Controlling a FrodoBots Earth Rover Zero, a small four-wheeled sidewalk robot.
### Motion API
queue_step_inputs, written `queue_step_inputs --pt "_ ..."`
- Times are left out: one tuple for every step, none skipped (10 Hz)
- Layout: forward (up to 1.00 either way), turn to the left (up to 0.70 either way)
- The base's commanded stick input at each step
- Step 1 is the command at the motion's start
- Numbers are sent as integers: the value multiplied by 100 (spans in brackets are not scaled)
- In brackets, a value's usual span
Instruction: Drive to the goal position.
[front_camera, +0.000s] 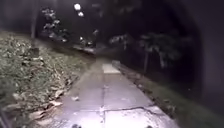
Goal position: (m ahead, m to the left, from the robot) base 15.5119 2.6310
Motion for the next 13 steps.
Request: queue_step_inputs --pt "45 0" --pt "45 0" --pt "45 0" --pt "45 0" --pt "45 0" --pt "45 0" --pt "45 0" --pt "45 0" --pt "45 0" --pt "45 0" --pt "45 0" --pt "45 24" --pt "45 27"
